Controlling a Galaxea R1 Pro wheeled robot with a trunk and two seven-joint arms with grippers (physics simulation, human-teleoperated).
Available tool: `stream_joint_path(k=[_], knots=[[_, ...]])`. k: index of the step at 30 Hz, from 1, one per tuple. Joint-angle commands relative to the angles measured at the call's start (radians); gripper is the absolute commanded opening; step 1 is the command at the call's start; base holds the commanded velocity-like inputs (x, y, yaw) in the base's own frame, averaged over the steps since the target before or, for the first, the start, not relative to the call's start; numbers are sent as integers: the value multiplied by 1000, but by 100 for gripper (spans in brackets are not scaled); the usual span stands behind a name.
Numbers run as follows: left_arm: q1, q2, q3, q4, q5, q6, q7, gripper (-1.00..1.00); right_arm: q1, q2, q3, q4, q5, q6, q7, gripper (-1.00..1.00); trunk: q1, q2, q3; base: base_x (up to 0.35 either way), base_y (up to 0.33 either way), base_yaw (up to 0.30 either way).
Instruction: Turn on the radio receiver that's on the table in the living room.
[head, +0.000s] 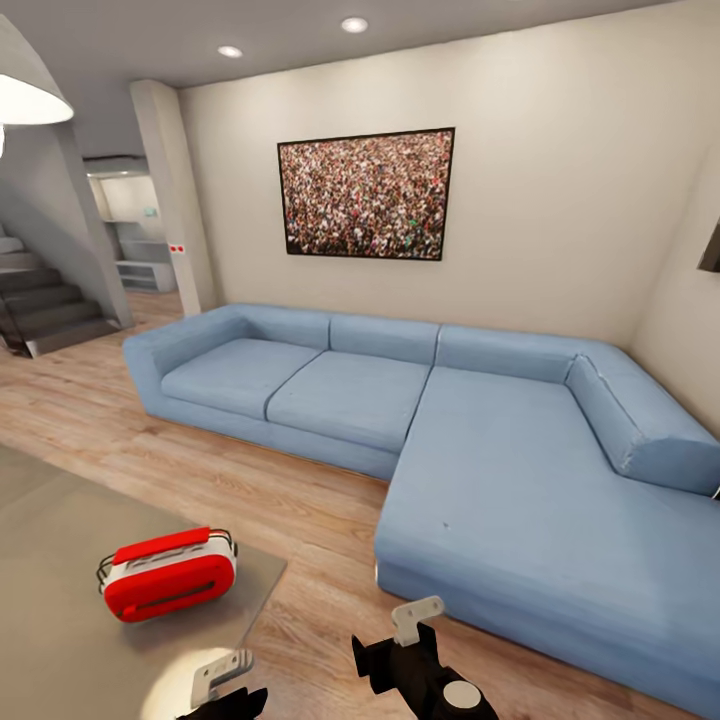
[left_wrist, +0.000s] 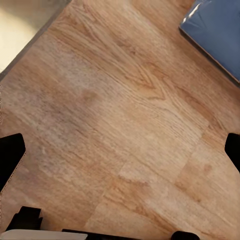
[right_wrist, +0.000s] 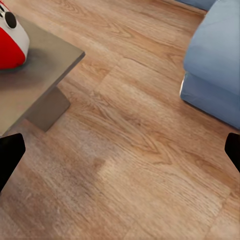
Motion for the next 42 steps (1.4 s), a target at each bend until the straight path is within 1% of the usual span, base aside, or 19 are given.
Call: stream_joint_path(k=[1,13,34,42], knots=[[0,0,0,0,0,0,0,100,0,0,0,0,0,0,0,100,0,0,-2,251,149,0],[0,-1,1,1,-1,-2,1,100,0,-1,0,0,0,0,0,100,0,0,-21,232,133,0],[0,-1,3,-5,3,5,1,100,0,0,-3,0,0,-1,0,100,0,0,-56,8,4,-5],[0,-5,-6,-14,3,10,3,100,0,0,-2,-3,-1,-1,0,100,0,0,-69,0,0,-31]])
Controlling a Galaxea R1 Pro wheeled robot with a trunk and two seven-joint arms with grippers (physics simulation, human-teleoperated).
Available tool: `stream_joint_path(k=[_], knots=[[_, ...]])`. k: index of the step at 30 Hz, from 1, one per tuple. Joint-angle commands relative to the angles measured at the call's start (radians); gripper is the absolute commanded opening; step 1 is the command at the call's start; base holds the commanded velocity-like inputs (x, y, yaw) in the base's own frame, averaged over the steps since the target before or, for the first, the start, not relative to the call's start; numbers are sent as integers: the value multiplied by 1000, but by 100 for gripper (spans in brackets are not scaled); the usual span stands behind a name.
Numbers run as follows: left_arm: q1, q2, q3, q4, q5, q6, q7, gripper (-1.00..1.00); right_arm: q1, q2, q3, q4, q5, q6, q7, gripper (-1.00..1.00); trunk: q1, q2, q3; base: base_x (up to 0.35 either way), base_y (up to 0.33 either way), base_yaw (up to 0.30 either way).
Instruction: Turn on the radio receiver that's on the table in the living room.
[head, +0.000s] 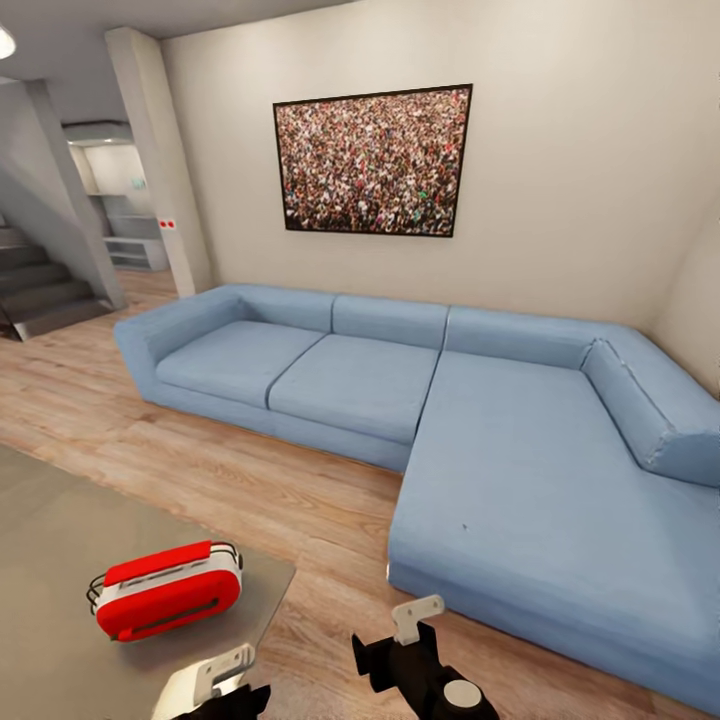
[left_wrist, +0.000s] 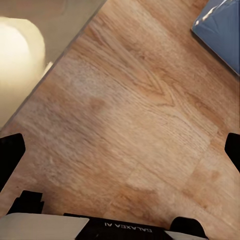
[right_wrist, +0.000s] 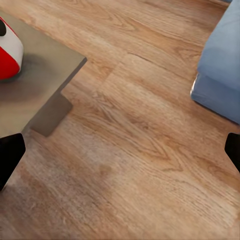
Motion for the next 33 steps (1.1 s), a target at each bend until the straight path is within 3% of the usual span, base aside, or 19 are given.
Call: stream_joint_path(k=[1,16,26,33], knots=[[0,-1,-1,-4,0,0,0,100,0,0,1,-1,0,0,0,100,0,0,-2,0,0,-74],[0,-17,0,1,6,-12,-4,100,-4,1,7,-5,6,-12,2,100,0,0,-16,0,0,-64],[0,-14,4,1,8,-13,-6,100,-11,20,11,-18,8,-12,-3,100,0,0,-16,0,0,0],[0,-7,32,3,6,-9,-3,100,-11,20,9,-17,10,-2,-5,100,0,0,-16,0,0,0]])
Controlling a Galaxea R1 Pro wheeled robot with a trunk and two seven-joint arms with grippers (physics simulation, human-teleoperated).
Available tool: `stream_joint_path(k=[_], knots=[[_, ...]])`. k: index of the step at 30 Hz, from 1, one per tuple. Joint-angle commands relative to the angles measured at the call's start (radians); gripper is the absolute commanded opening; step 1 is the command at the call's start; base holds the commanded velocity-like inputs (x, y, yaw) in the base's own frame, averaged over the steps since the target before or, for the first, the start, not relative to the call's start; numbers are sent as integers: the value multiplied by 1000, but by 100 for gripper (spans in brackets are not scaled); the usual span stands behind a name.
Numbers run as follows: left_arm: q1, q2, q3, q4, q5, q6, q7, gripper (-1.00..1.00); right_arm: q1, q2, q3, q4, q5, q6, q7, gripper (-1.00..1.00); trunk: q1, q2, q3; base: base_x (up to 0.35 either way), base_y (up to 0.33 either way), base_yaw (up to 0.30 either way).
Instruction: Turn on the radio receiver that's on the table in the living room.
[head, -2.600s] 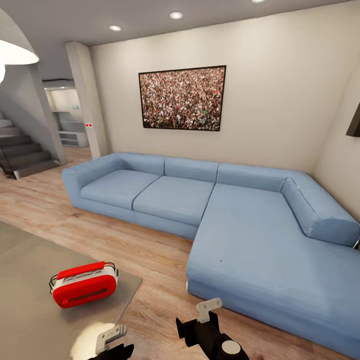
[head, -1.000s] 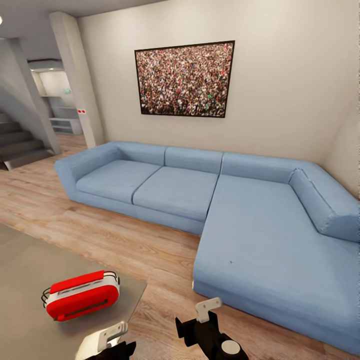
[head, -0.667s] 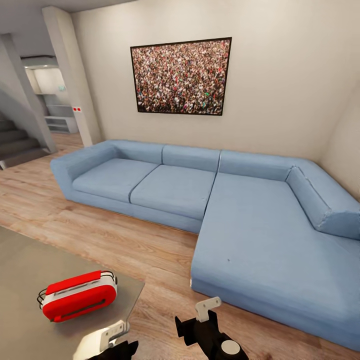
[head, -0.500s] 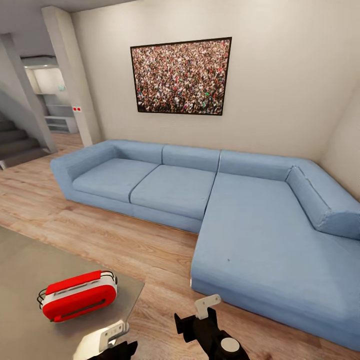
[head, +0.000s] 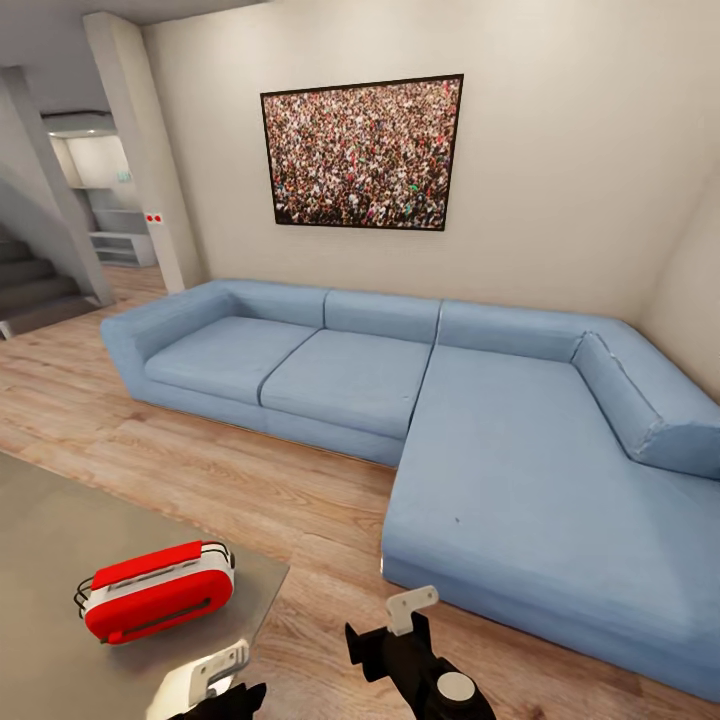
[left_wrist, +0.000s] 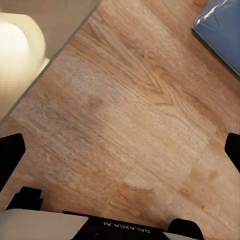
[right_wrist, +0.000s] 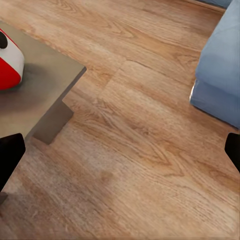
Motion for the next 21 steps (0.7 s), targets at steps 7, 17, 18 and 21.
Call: stream_joint_path(k=[7,17,18,21], knots=[[0,4,9,-6,-5,-1,4,100,-1,0,1,-1,1,1,0,100,0,0,0,0,0,0],[-18,29,65,-217,-2,50,26,100,-1,-1,-2,0,1,2,-1,100,0,0,0,0,0,0],[-23,38,91,-222,0,59,28,100,-1,-1,-2,1,1,2,-1,100,0,0,0,0,0,0],[-38,63,151,-227,0,70,32,100,-1,0,-2,1,0,1,-2,100,0,0,0,0,0,0]])
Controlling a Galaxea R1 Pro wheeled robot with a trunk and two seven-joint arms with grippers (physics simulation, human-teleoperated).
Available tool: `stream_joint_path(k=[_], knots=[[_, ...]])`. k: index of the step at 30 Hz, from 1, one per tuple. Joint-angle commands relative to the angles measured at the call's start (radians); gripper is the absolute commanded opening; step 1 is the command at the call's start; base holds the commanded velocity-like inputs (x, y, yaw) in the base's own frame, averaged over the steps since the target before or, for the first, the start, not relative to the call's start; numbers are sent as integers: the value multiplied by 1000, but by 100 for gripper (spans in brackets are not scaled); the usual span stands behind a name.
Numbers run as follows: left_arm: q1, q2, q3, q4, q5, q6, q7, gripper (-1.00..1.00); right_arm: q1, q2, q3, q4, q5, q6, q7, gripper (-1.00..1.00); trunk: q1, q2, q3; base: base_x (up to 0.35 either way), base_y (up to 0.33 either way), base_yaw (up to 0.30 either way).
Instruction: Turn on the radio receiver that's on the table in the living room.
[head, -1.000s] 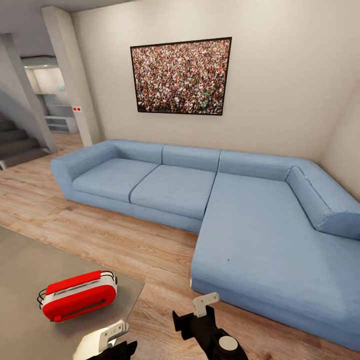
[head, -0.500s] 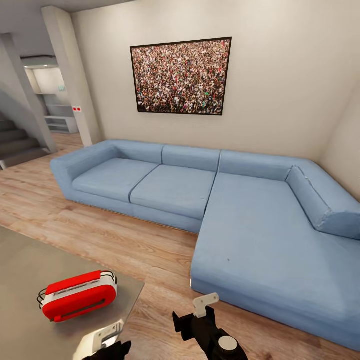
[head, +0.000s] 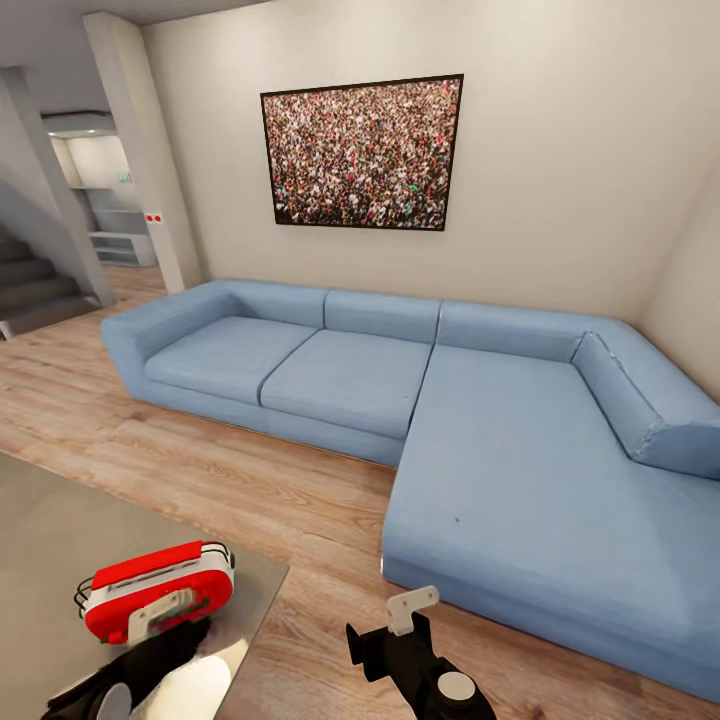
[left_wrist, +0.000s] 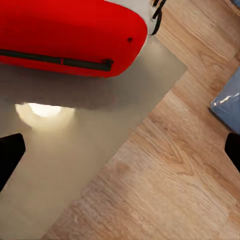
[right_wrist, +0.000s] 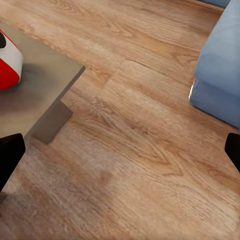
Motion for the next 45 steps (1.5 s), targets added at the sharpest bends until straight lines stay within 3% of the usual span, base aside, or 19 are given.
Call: stream_joint_path(k=[1,7,9,14,26,32,45], knots=[[-6,6,14,0,0,2,1,100,0,0,0,0,0,0,0,100,0,0,0,0,0,0],[-16,18,79,-1,1,1,43,100,0,0,-4,0,-1,0,0,100,0,0,0,0,0,0],[-16,18,97,-3,4,-2,62,100,0,0,-35,0,1,0,1,100,0,0,0,0,0,0],[-33,13,104,-5,8,-3,67,100,0,0,-64,0,2,1,1,100,0,0,0,0,0,0],[-50,-1,62,-5,9,-4,65,100,0,1,-67,0,1,1,-1,100,0,0,0,0,0,0],[-50,-2,-45,-5,7,-7,71,100,0,1,-68,0,1,1,-3,100,0,0,0,0,0,0],[-48,-4,-48,-4,7,-15,74,100,0,1,-69,0,1,1,-3,100,0,0,0,0,0,0]])
